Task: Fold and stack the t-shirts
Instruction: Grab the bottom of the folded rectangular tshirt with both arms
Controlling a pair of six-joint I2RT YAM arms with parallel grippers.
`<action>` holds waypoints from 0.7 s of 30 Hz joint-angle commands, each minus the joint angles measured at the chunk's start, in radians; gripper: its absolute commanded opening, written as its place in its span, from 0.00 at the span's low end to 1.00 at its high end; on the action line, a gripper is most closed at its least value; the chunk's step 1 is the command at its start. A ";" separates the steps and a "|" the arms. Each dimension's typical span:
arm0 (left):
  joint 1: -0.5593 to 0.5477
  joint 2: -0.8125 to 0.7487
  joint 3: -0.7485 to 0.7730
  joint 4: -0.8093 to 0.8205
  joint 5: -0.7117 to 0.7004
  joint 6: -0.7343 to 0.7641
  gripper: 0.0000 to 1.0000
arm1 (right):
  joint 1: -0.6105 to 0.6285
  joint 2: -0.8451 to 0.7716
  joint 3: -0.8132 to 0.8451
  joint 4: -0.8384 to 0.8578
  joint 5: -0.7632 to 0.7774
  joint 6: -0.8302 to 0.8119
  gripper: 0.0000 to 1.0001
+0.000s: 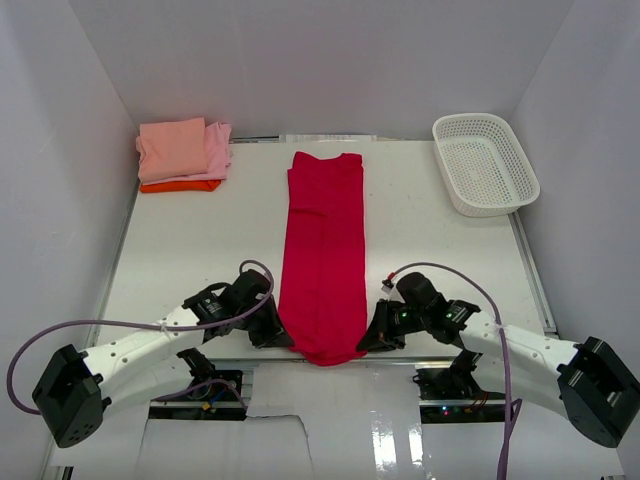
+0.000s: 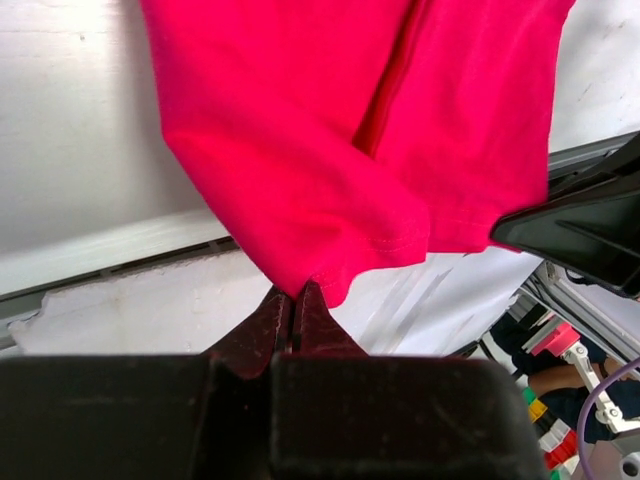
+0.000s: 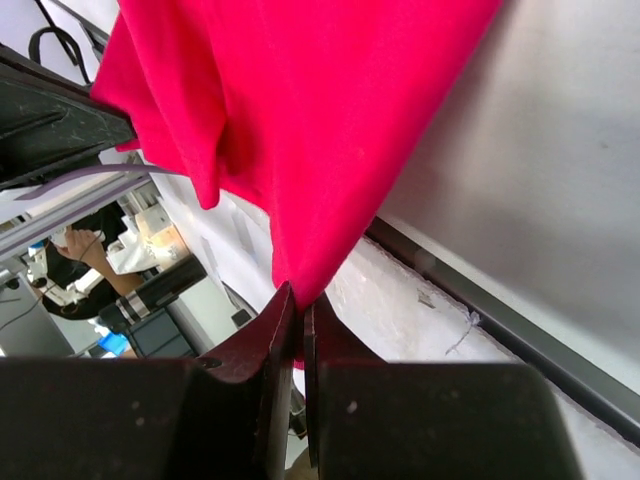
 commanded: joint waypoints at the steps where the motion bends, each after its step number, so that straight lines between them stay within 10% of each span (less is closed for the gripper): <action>1: 0.018 -0.038 0.034 -0.058 -0.025 -0.009 0.00 | -0.037 0.001 0.056 -0.052 -0.035 -0.064 0.08; 21: 0.268 0.054 0.235 -0.086 0.052 0.200 0.00 | -0.227 0.159 0.272 -0.195 -0.119 -0.285 0.08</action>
